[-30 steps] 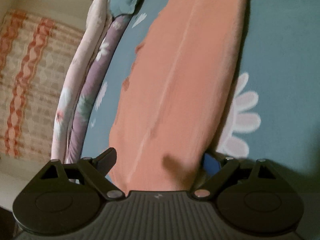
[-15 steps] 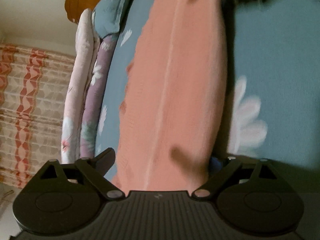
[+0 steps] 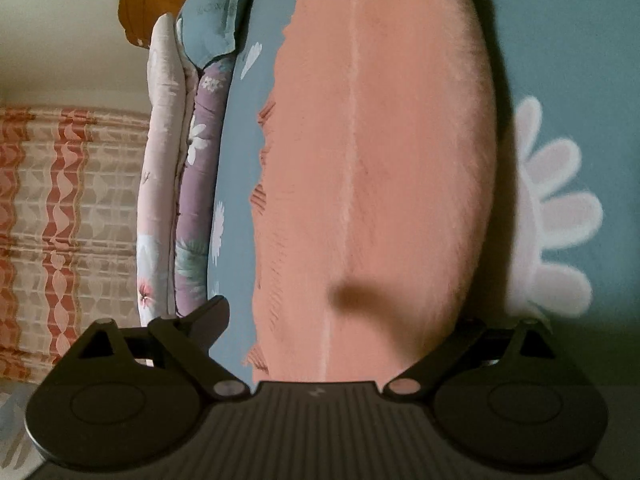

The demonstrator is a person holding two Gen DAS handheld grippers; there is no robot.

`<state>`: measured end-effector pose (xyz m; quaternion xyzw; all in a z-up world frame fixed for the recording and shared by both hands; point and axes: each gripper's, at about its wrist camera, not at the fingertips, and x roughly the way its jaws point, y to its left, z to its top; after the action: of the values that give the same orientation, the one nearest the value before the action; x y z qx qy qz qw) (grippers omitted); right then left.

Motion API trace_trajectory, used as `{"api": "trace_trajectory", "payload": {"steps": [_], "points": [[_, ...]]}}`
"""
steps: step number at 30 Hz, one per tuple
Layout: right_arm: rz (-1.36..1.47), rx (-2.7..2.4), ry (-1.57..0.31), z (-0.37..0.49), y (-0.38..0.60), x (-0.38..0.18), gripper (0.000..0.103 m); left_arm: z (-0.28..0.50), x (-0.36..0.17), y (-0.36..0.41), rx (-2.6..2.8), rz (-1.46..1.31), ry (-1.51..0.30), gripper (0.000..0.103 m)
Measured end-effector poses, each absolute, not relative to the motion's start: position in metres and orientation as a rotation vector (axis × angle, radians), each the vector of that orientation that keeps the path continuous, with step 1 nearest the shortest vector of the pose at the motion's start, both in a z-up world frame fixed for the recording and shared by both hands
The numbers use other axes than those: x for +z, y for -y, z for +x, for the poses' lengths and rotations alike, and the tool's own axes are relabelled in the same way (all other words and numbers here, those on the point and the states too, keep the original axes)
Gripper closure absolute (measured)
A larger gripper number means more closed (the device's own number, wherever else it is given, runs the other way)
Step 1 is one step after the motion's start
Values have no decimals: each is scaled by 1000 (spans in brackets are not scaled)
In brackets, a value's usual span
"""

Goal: Fold clothes

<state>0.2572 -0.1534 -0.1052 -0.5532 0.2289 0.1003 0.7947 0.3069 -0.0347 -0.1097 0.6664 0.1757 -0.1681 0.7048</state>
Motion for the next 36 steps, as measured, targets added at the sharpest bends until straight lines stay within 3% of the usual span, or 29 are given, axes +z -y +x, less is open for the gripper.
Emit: {"api": "trace_trajectory", "payload": {"steps": [4, 8, 13, 19, 20, 22, 23, 24, 27, 28, 30, 32, 34, 36], "points": [[-1141, 199, -498, 253, 164, -103, 10, 304, -107, 21, -363, 1416, -402, 10], [-1111, 194, -516, 256, 178, -100, 8, 310, -102, 9, -370, 1377, -433, 5], [-1137, 188, -513, 267, 168, -103, 8, 310, -108, 21, -400, 1476, -394, 6], [-1070, 153, -530, 265, 164, -105, 16, 303, -110, 18, -389, 1416, -421, 18], [-1053, 144, -531, 263, 164, -106, 17, 301, -110, 18, -389, 1398, -426, 26], [-1046, 132, -531, 258, 161, -110, 29, 292, -117, 19, -402, 1376, -443, 53], [-1045, 127, -530, 256, 158, -112, 33, 288, -122, 20, -410, 1366, -452, 86], [-1046, 125, -530, 253, 156, -114, 44, 281, -130, 22, -392, 1383, -427, 101], [-1100, 141, -525, 245, 149, -125, 76, 275, -140, 26, -331, 1373, -398, 100], [-1128, 148, -520, 243, 146, -128, 81, 277, -138, 26, -331, 1348, -418, 100], [-1180, 160, -513, 240, 143, -133, 81, 278, -138, 27, -333, 1370, -420, 100], [-1201, 168, -513, 240, 146, -130, 74, 280, -137, 29, -339, 1392, -424, 98], [-1213, 164, -501, 241, 153, -126, 56, 284, -136, 30, -345, 1411, -429, 91], [-1209, 165, -513, 245, 160, -120, 50, 287, -136, 31, -352, 1431, -434, 82]]}}
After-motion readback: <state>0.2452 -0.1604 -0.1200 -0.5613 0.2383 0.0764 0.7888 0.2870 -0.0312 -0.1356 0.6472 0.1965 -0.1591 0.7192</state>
